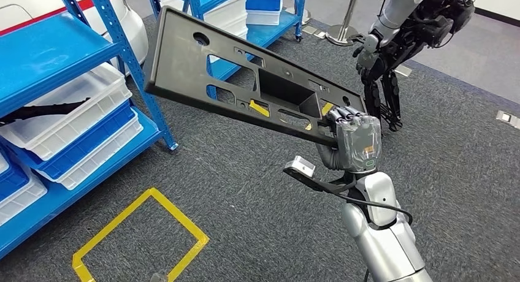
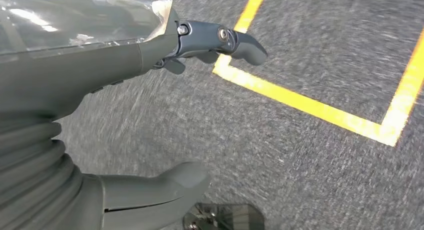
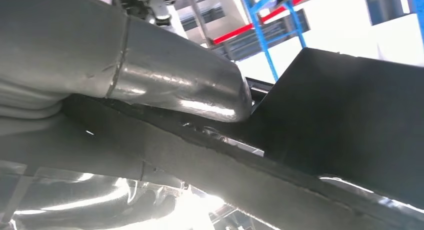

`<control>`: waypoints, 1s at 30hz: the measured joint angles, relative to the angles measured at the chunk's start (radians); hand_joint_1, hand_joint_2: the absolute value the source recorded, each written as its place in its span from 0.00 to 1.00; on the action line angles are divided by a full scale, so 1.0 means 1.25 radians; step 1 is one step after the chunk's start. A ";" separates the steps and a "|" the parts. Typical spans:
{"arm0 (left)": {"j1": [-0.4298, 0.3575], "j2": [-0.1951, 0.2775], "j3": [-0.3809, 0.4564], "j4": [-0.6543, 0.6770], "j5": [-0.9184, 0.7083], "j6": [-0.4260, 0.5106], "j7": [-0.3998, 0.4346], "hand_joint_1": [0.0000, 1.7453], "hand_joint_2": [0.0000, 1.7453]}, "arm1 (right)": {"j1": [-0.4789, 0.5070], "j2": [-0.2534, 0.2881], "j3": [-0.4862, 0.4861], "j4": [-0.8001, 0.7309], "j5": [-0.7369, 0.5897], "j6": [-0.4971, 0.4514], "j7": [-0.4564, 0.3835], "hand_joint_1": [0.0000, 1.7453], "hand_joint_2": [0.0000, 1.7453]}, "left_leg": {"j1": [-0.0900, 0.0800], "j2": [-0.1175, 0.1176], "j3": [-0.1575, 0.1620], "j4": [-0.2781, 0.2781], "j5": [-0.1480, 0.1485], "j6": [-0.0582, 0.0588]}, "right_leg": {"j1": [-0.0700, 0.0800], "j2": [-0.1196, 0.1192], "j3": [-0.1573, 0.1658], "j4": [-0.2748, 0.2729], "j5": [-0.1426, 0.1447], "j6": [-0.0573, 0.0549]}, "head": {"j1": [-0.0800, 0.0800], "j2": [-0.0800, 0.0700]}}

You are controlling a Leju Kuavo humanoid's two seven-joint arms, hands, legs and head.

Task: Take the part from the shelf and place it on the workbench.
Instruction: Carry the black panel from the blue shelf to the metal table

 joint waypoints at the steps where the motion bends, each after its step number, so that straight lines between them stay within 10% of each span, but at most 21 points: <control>1: -0.001 0.000 0.000 0.001 0.000 0.000 0.000 0.00 1.00 | 0.000 -0.001 0.000 0.000 0.000 0.000 0.000 1.00 0.00 | -0.003 0.004 0.001 -0.003 0.000 0.001 | 0.000 0.010 -0.004 -0.001 0.003 0.006 | 0.001 0.000; 4: -0.005 -0.001 0.001 0.003 0.000 -0.001 0.001 0.00 1.00 | 0.001 -0.006 -0.002 -0.001 0.000 -0.001 -0.001 1.00 0.00 | -0.004 0.037 0.005 -0.017 0.012 0.016 | 0.003 -0.006 -0.025 0.015 -0.003 0.019 | 0.007 0.000; 7: -0.005 -0.001 0.001 0.005 -0.001 -0.001 0.001 0.00 1.00 | -0.002 -0.008 -0.002 -0.002 0.000 -0.002 -0.001 1.00 0.00 | -0.009 0.074 0.007 -0.024 0.017 0.024 | 0.005 -0.076 -0.093 0.155 -0.063 0.013 | 0.021 0.000; 9: -0.005 0.000 0.001 0.006 -0.005 -0.001 0.005 0.00 1.00 | 0.001 -0.010 -0.002 -0.002 -0.001 -0.002 -0.001 1.00 0.00 | -0.012 0.098 0.007 -0.023 0.016 0.025 | 0.003 -0.087 -0.122 0.222 -0.082 0.018 | 0.023 0.000; 12: -0.007 0.003 0.001 0.006 -0.010 -0.005 0.008 0.00 1.00 | 0.007 -0.018 -0.004 -0.011 -0.007 0.000 0.000 1.00 0.00 | -0.014 0.127 0.009 -0.023 0.014 0.023 | 0.001 -0.117 -0.053 0.106 -0.039 0.034 | 0.028 0.000; 15: -0.011 0.005 0.003 0.006 -0.005 0.005 -0.013 0.00 1.00 | 0.009 -0.029 -0.010 -0.027 -0.015 0.005 0.003 1.00 0.00 | -0.021 0.149 0.013 -0.022 0.009 0.012 | 0.012 -0.162 0.011 -0.008 -0.008 0.025 | 0.030 0.000; 18: -0.016 0.001 0.007 0.006 -0.004 0.044 -0.050 0.00 1.00 | 0.027 -0.048 -0.020 -0.045 -0.021 0.005 0.005 1.00 0.00 | -0.020 0.160 0.017 -0.020 0.002 0.000 | 0.011 -0.140 0.009 -0.014 -0.003 0.008 | 0.026 0.000; 24: -0.016 -0.003 0.013 0.008 -0.011 0.038 -0.115 0.00 1.00 | 0.057 -0.063 -0.035 -0.063 -0.032 0.005 -0.004 1.00 0.00 | -0.007 0.076 -0.071 0.185 -0.106 -0.013 | 0.004 -0.079 0.008 -0.017 0.005 -0.020 | 0.010 0.000; 30: -0.012 0.000 0.012 0.014 -0.039 -0.058 -0.130 0.00 1.00 | 0.103 -0.069 -0.048 -0.065 -0.031 -0.004 -0.018 1.00 0.00 | 0.000 0.016 0.005 0.005 -0.006 -0.010 | 0.007 -0.016 -0.002 0.000 0.005 -0.009 | 0.007 0.000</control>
